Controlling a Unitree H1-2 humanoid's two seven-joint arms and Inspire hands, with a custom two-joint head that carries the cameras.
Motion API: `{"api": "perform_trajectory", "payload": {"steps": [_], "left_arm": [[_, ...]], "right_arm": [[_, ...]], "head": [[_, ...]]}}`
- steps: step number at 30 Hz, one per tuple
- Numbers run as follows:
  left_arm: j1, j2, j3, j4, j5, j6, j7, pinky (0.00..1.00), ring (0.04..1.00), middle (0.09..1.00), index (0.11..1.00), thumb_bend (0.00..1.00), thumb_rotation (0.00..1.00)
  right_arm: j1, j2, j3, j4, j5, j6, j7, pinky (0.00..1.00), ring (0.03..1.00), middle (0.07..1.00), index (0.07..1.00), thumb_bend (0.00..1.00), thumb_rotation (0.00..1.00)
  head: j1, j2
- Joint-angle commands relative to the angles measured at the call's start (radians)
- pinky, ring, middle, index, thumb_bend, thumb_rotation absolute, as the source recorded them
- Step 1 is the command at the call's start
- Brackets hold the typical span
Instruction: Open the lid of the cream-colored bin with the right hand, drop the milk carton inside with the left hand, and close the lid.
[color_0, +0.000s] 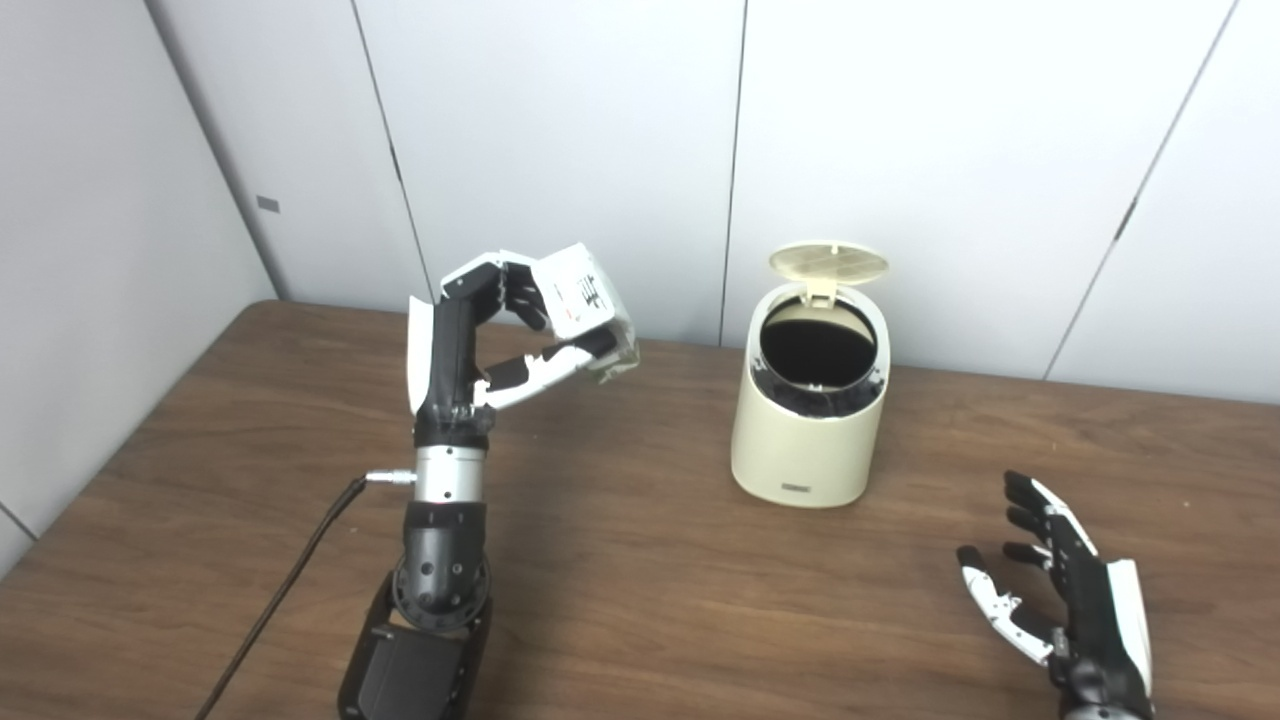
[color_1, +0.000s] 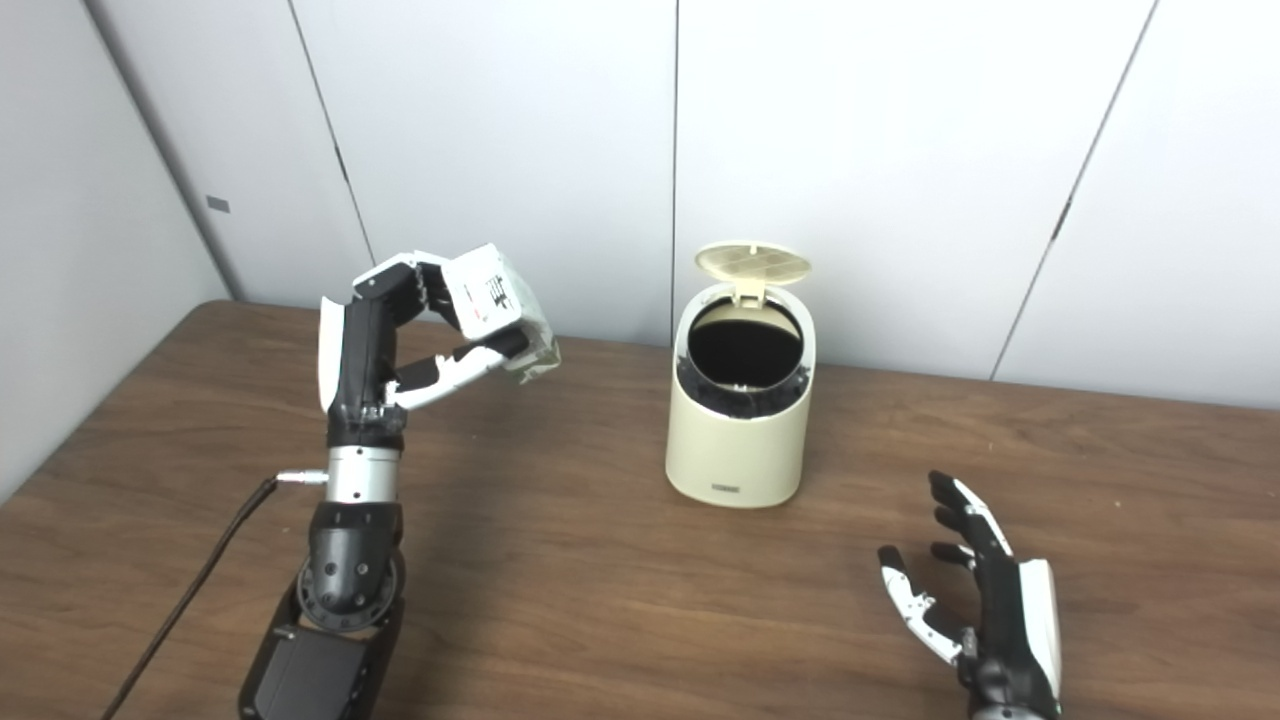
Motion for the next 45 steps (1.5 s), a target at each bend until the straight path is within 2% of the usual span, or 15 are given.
{"api": "perform_trajectory", "payload": {"steps": [1,4,9,13,15,16,19,21,26,32,38,45], "left_arm": [[-0.062,-0.005,-0.006,-0.053,0.01,-0.049,-0.003,0.35,0.428,0.48,0.507,0.5,0.0],[-0.071,-0.026,-0.015,-0.048,0.005,-0.067,-0.014,0.34,0.422,0.479,0.514,0.5,0.0],[-0.087,-0.068,-0.047,-0.039,0.028,-0.09,-0.022,0.34,0.426,0.483,0.508,0.5,0.0],[-0.095,-0.093,-0.079,-0.033,0.036,-0.101,-0.03,0.36,0.436,0.484,0.504,0.5,0.0],[-0.099,-0.108,-0.088,-0.026,0.066,-0.1,-0.022,0.36,0.439,0.485,0.5,0.5,0.0],[-0.101,-0.114,-0.092,-0.022,0.078,-0.1,-0.018,0.35,0.438,0.486,0.5,0.5,0.0],[-0.113,-0.122,-0.121,0.001,0.092,-0.102,-0.007,0.34,0.433,0.488,0.501,0.5,0.0],[-0.122,-0.121,-0.141,0.019,0.061,-0.103,-0.005,0.34,0.432,0.489,0.5,0.5,0.0],[-0.153,-0.125,-0.182,0.092,0.044,-0.103,0.048,0.34,0.434,0.488,0.501,0.5,0.0],[-0.183,-0.126,-0.237,0.156,0.023,-0.103,0.107,0.34,0.436,0.485,0.497,0.5,0.0],[-0.217,-0.108,-0.289,0.201,0.036,-0.103,0.166,0.34,0.439,0.476,0.499,0.5,0.0],[-0.276,-0.069,-0.382,0.278,0.053,-0.103,0.277,0.36,0.446,0.476,0.494,0.5,0.0]], "right_arm": [[-0.032,0.016,0.009,0.016,-0.01,-0.006,-0.014,0.7,0.805,0.833,0.832,0.16,0.05],[-0.046,0.021,0.013,0.051,-0.007,-0.02,-0.029,0.71,0.812,0.837,0.831,0.16,0.12],[-0.062,0.027,0.022,0.099,-0.021,-0.034,-0.066,0.74,0.83,0.85,0.833,0.18,0.34],[-0.067,0.037,0.03,0.114,-0.033,-0.027,-0.085,0.73,0.826,0.848,0.832,0.19,0.4],[-0.067,0.041,0.034,0.116,-0.035,-0.026,-0.088,0.73,0.827,0.849,0.832,0.19,0.45],[-0.067,0.045,0.035,0.114,-0.037,-0.021,-0.089,0.73,0.828,0.849,0.831,0.2,0.52],[-0.066,0.052,0.042,0.111,-0.05,-0.014,-0.096,0.73,0.825,0.843,0.827,0.2,0.54],[-0.066,0.056,0.046,0.108,-0.058,-0.01,-0.1,0.74,0.825,0.841,0.828,0.2,0.55],[-0.064,0.062,0.052,0.111,-0.057,-0.032,-0.11,0.73,0.82,0.834,0.822,0.2,0.55],[-0.057,0.065,0.057,0.107,-0.059,-0.042,-0.111,0.73,0.812,0.832,0.821,0.18,0.49],[-0.05,0.069,0.064,0.093,-0.066,-0.024,-0.103,0.74,0.824,0.841,0.828,0.18,0.51],[-0.038,0.073,0.067,0.09,-0.074,-0.032,-0.114,0.73,0.818,0.836,0.828,0.19,0.5]], "head": [[-0.019,0.001],[-0.044,0.001],[-0.064,-0.002],[-0.079,-0.004],[-0.085,-0.005],[-0.087,-0.004],[-0.094,-0.003],[-0.101,-0.001],[-0.114,0.001],[-0.123,0.002],[-0.133,-0.003],[-0.145,-0.009]]}}
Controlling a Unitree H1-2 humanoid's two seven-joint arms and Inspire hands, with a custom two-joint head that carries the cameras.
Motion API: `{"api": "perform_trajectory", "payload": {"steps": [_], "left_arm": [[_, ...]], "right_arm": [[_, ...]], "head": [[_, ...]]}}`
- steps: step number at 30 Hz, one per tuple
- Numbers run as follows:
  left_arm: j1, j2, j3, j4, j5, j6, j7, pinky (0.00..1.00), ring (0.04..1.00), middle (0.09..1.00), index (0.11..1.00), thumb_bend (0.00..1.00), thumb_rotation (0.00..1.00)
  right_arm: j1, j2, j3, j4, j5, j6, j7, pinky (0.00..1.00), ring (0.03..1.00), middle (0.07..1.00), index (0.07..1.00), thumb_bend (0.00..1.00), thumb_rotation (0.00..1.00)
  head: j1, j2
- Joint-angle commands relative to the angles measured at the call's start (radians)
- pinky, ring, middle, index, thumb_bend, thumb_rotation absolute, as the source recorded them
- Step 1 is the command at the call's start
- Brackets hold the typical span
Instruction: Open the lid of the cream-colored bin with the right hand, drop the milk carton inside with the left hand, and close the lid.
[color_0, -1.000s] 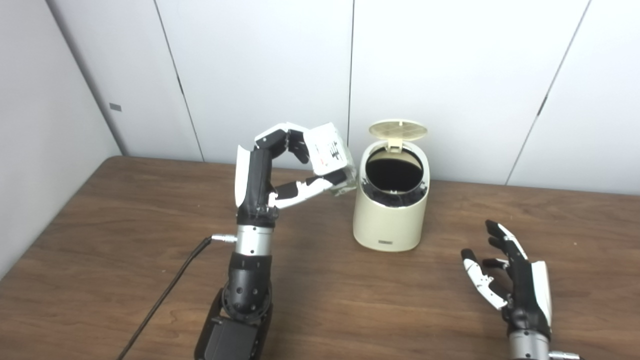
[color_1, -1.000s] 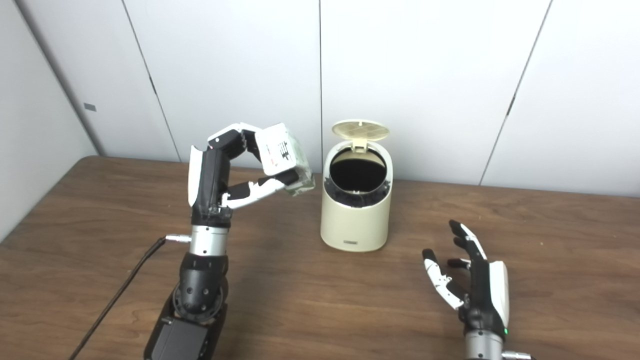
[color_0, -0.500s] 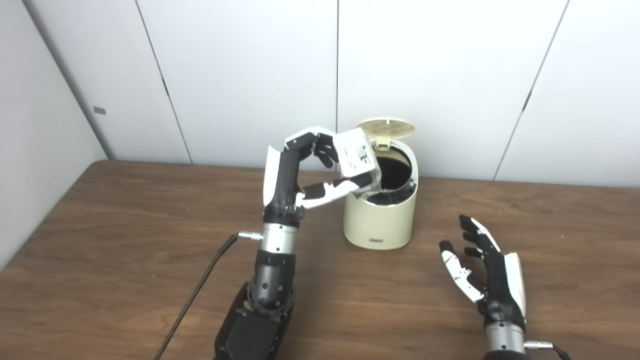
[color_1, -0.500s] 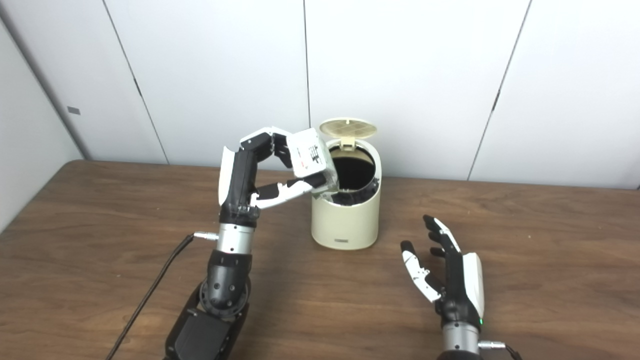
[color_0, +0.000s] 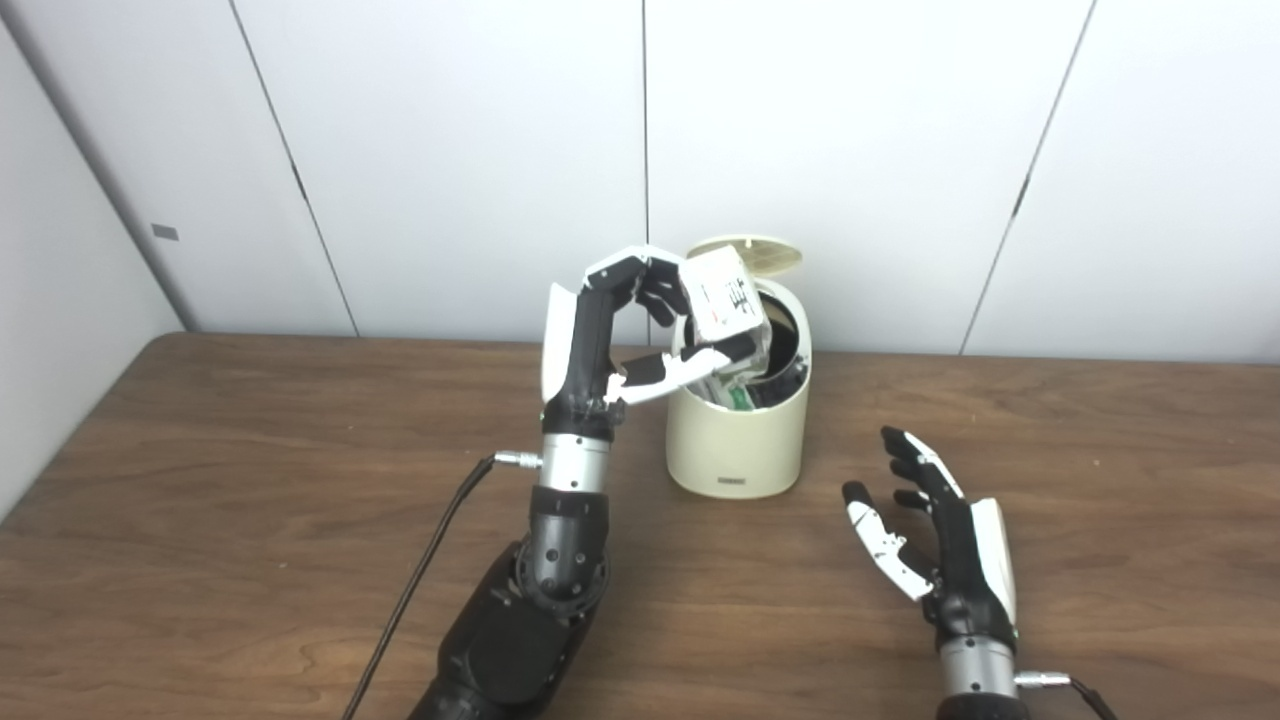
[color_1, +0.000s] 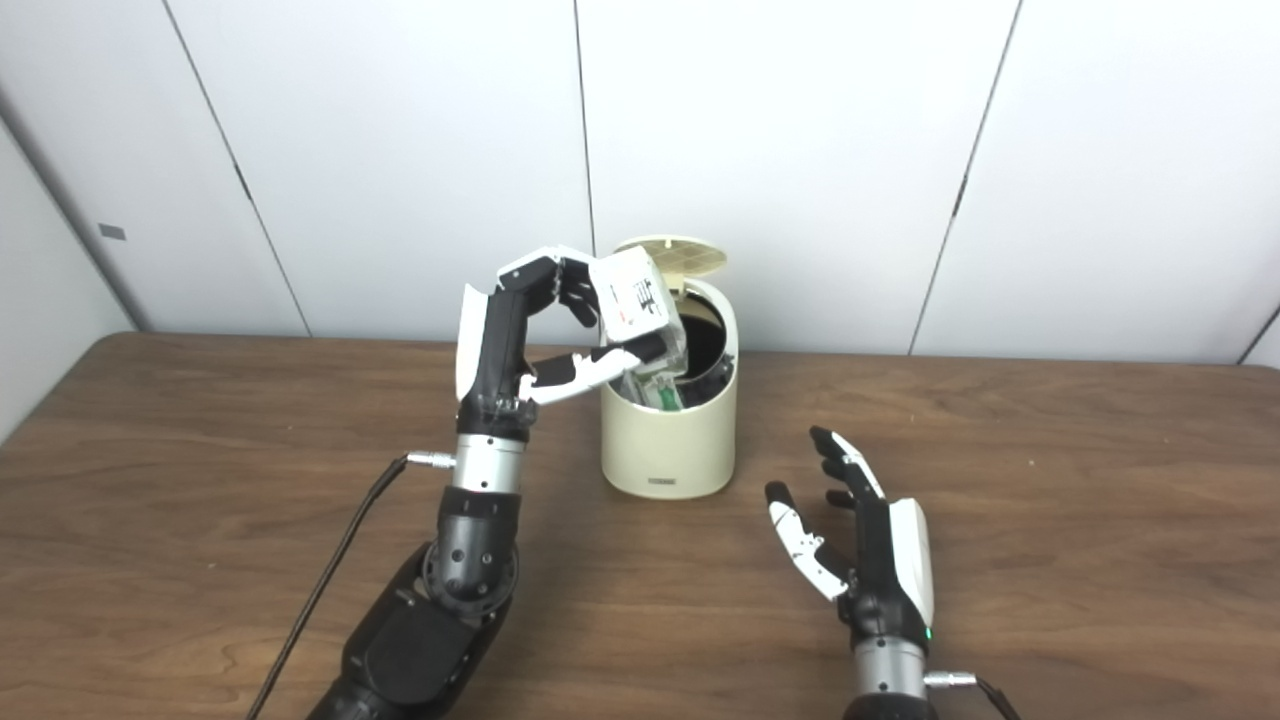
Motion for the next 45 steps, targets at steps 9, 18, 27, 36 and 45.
{"api": "perform_trajectory", "payload": {"steps": [9,18,27,36,45], "left_arm": [[-0.129,0.024,-0.073,0.06,-0.011,-0.041,0.104,0.39,0.452,0.468,0.492,0.5,0.0],[-0.201,0.07,-0.2,0.182,0.045,-0.041,0.232,0.38,0.459,0.47,0.485,0.51,0.0],[-0.245,0.118,-0.328,0.258,0.054,-0.041,0.331,0.39,0.469,0.482,0.469,0.51,0.0],[-0.269,0.154,-0.448,0.287,0.07,-0.041,0.422,0.38,0.465,0.486,0.468,0.5,0.0],[-0.299,0.179,-0.498,0.306,0.054,-0.041,0.445,0.4,0.481,0.484,0.462,0.5,0.0]], "right_arm": [[0.036,0.024,0.011,-0.002,-0.005,-0.03,-0.021,0.74,0.825,0.839,0.829,0.19,0.49],[0.056,0.032,0.008,-0.019,0.005,-0.019,-0.014,0.74,0.831,0.846,0.835,0.19,0.43],[0.066,0.041,0.015,-0.033,-0.005,-0.023,-0.013,0.74,0.831,0.845,0.832,0.19,0.42],[0.089,0.048,0.022,-0.065,0.0,-0.001,0.005,0.76,0.847,0.859,0.842,0.19,0.48],[0.096,0.046,0.027,-0.067,-0.005,-0.009,0.003,0.75,0.842,0.856,0.841,0.2,0.51]], "head": [[-0.004,-0.012],[-0.011,-0.023],[-0.029,-0.028],[-0.04,-0.023],[-0.04,-0.014]]}}
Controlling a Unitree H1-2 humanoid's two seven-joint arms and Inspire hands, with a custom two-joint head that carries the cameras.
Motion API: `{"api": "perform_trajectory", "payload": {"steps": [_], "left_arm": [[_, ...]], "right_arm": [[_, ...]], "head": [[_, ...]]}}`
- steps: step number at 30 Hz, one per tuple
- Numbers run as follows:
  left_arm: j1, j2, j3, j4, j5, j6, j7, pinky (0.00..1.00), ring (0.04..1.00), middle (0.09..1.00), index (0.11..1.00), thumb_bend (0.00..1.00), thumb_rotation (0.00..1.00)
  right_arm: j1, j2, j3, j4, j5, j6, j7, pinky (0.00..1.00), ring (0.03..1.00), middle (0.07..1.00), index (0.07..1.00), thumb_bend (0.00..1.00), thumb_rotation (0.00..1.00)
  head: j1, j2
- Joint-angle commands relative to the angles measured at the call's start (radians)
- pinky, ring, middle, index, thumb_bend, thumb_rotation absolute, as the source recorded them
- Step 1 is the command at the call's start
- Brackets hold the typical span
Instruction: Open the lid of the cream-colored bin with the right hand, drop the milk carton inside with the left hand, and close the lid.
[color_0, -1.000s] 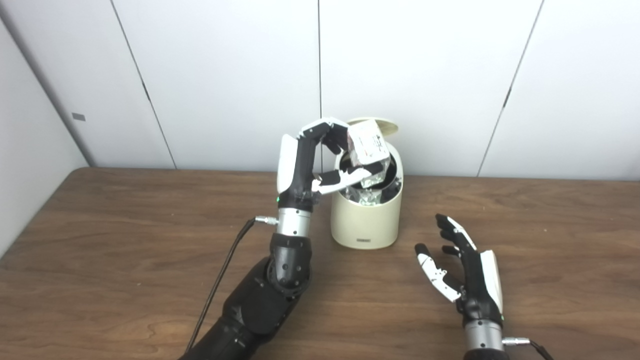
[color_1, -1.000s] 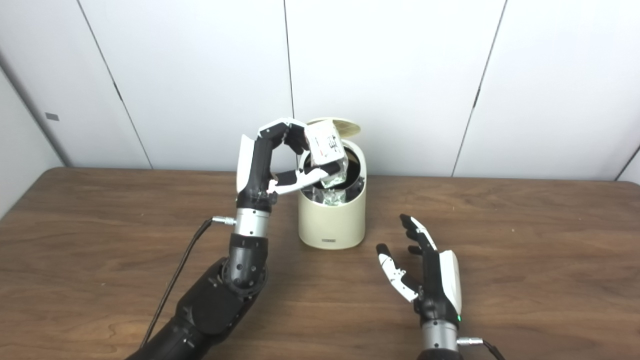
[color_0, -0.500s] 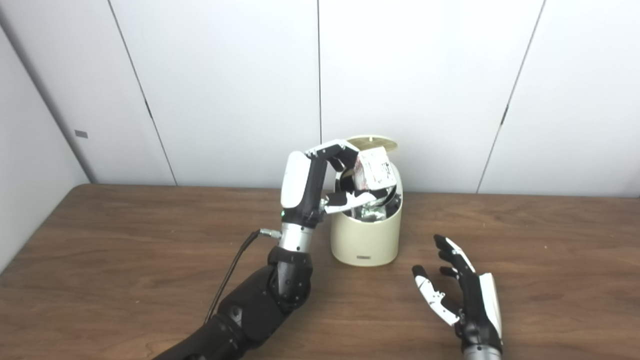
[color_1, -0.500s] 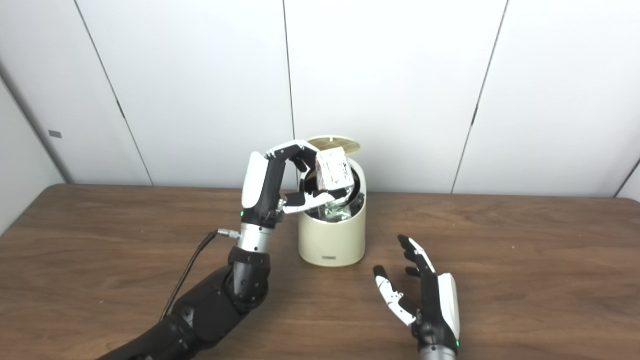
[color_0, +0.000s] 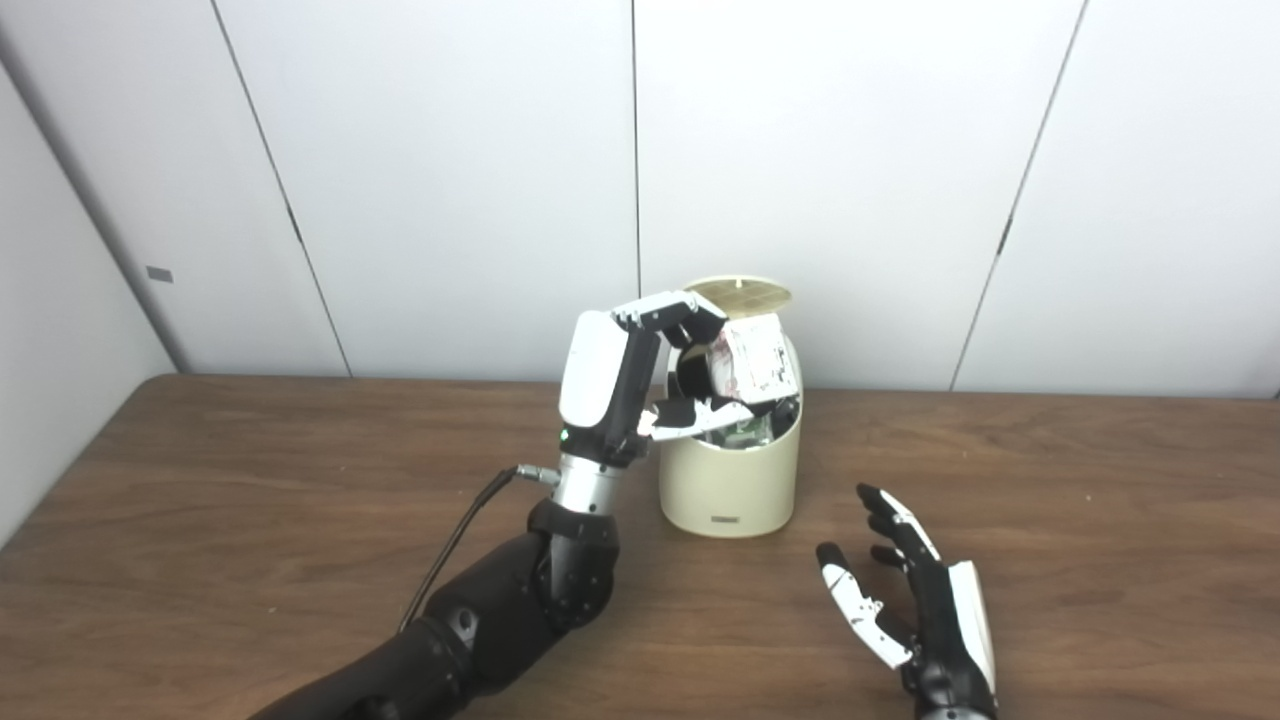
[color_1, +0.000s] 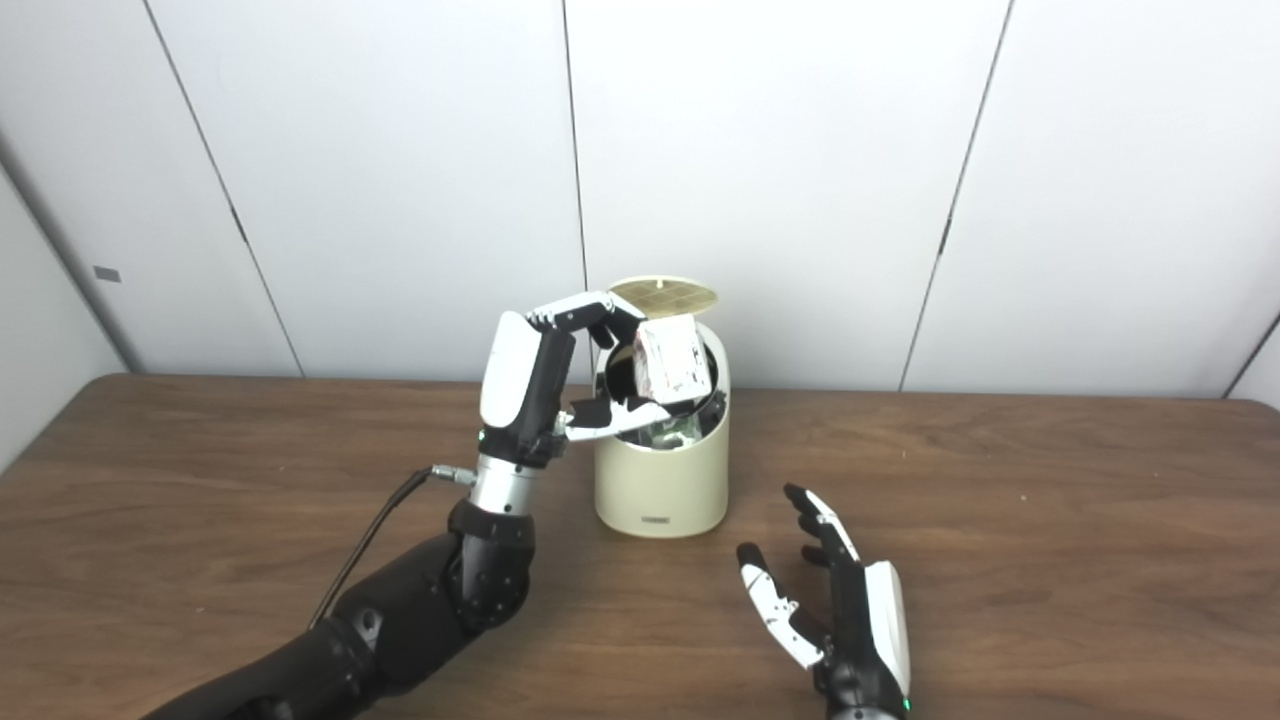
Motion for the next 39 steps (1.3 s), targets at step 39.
{"api": "perform_trajectory", "payload": {"steps": [39], "left_arm": [[-0.153,0.099,-0.039,0.005,0.005,-0.015,-0.019,0.39,0.466,0.489,0.462,0.5,0.0]], "right_arm": [[-0.006,0.024,0.022,0.039,0.0,-0.031,-0.025,0.74,0.839,0.854,0.837,0.22,0.54]], "head": [[-0.013,0.005]]}}
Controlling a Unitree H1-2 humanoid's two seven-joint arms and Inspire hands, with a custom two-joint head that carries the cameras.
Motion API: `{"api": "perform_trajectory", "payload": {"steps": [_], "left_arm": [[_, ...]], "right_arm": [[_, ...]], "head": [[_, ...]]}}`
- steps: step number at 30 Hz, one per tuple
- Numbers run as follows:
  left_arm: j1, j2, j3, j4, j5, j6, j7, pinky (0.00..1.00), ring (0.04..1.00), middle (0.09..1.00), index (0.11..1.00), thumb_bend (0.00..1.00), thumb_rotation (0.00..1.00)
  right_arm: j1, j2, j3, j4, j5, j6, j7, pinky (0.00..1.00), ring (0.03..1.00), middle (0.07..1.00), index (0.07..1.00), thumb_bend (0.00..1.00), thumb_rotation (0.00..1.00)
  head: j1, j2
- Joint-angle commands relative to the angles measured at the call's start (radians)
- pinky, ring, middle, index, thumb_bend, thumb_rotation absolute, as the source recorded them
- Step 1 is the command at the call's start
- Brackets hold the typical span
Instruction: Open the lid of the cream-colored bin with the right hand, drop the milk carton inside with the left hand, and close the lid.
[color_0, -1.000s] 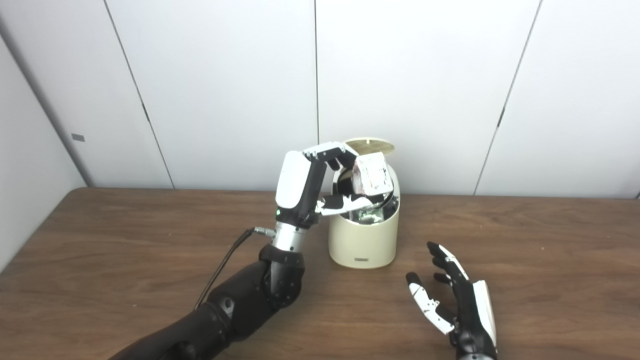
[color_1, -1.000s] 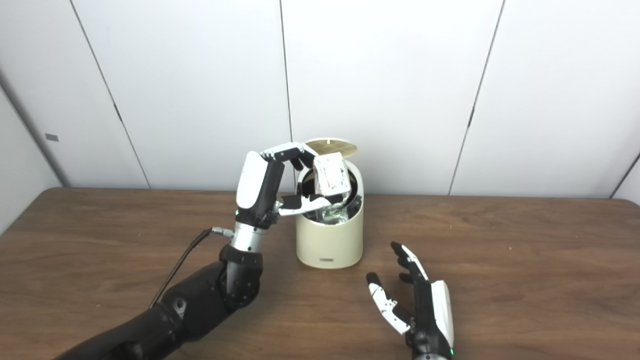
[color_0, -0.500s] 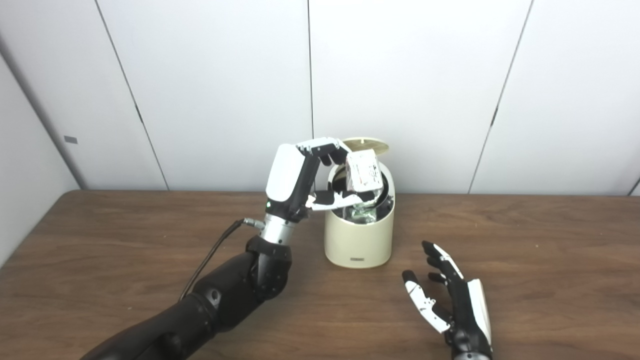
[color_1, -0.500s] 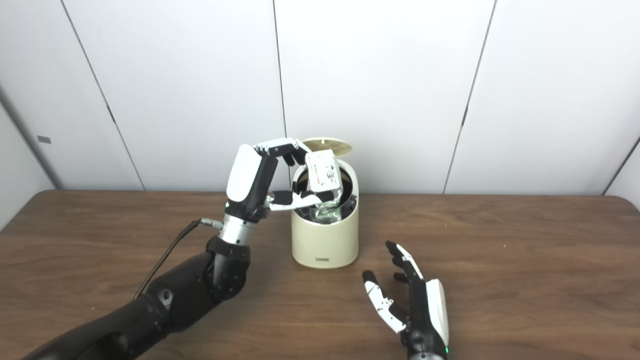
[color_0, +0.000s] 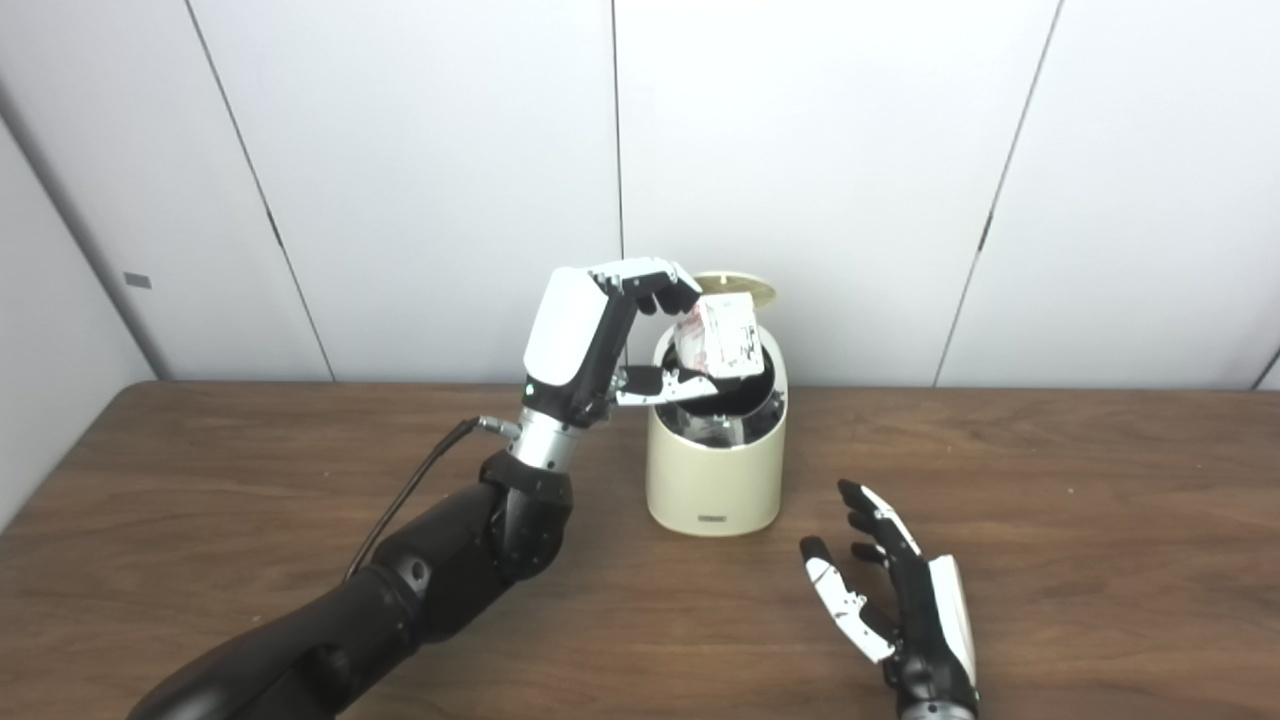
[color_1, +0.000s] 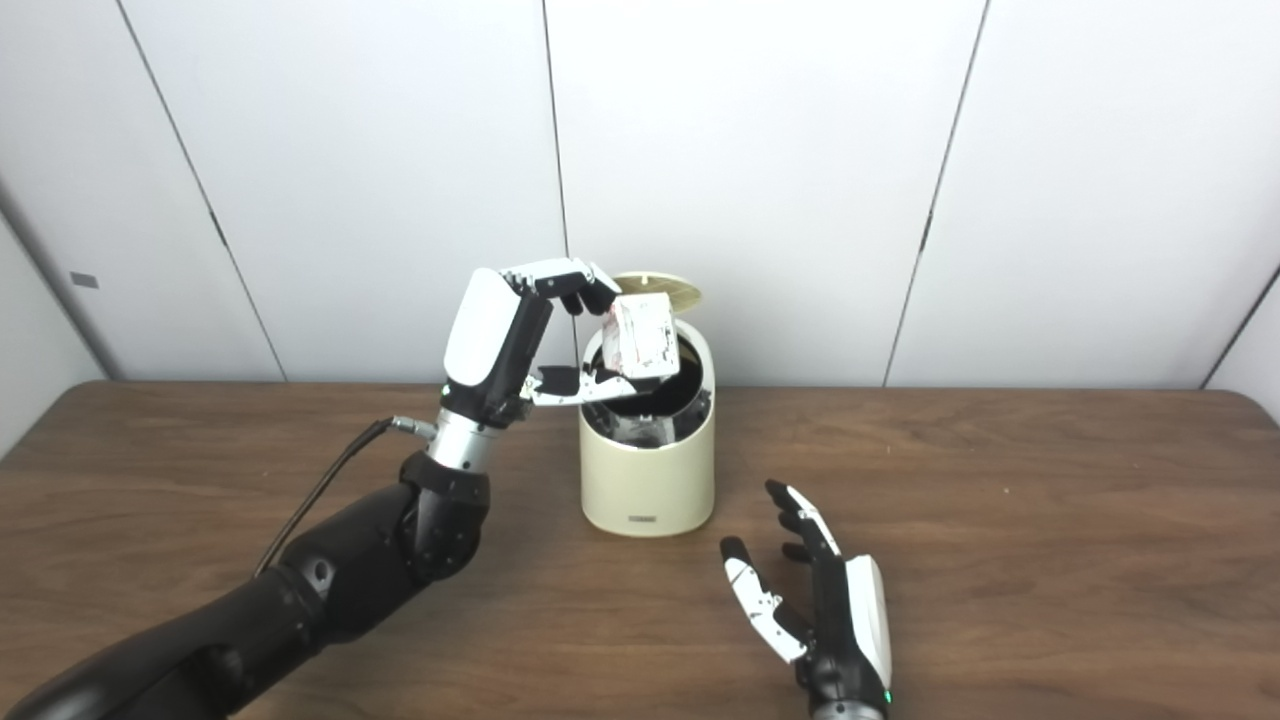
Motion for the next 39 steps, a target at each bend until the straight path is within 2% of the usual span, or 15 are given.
{"api": "perform_trajectory", "payload": {"steps": [1,4,8,14,26,33,39], "left_arm": [[-0.068,0.006,0.019,-0.017,-0.006,-0.015,0.015,0.39,0.467,0.489,0.462,0.5,0.0],[-0.07,0.006,0.013,-0.011,-0.002,-0.015,0.022,0.39,0.465,0.488,0.464,0.51,0.0],[-0.059,0.002,0.017,-0.005,-0.014,-0.015,0.01,0.39,0.466,0.486,0.466,0.51,0.0],[-0.046,-0.005,0.021,-0.019,-0.041,-0.015,-0.004,0.39,0.466,0.484,0.467,0.5,0.0],[-0.022,-0.033,0.037,-0.004,-0.064,-0.015,-0.036,0.42,0.473,0.486,0.461,0.5,0.0],[-0.015,-0.04,0.044,0.012,-0.066,-0.015,-0.038,0.4,0.47,0.49,0.458,0.5,0.0],[-0.004,-0.042,0.051,0.011,-0.074,-0.015,-0.056,0.4,0.469,0.487,0.462,0.5,0.0]], "right_arm": [[0.003,0.015,0.007,0.029,0.003,-0.034,-0.018,0.74,0.837,0.852,0.835,0.22,0.53],[0.001,0.016,0.006,0.033,0.006,-0.038,-0.019,0.74,0.837,0.852,0.834,0.22,0.56],[0.001,0.015,0.006,0.035,0.008,-0.044,-0.019,0.74,0.837,0.853,0.835,0.22,0.53],[0.007,0.022,0.008,0.015,0.007,-0.02,-0.009,0.75,0.838,0.854,0.837,0.23,0.56],[0.01,0.03,0.012,0.004,0.003,-0.015,-0.003,0.75,0.841,0.857,0.84,0.22,0.52],[0.011,0.029,0.012,0.0,0.0,-0.012,-0.002,0.75,0.843,0.858,0.84,0.23,0.58],[0.013,0.028,0.013,-0.005,-0.001,-0.01,0.0,0.75,0.842,0.859,0.84,0.22,0.54]], "head": [[-0.003,0.001],[-0.003,0.001],[-0.003,0.001],[-0.008,0.012],[-0.019,0.024],[-0.021,0.023],[-0.017,0.026]]}}
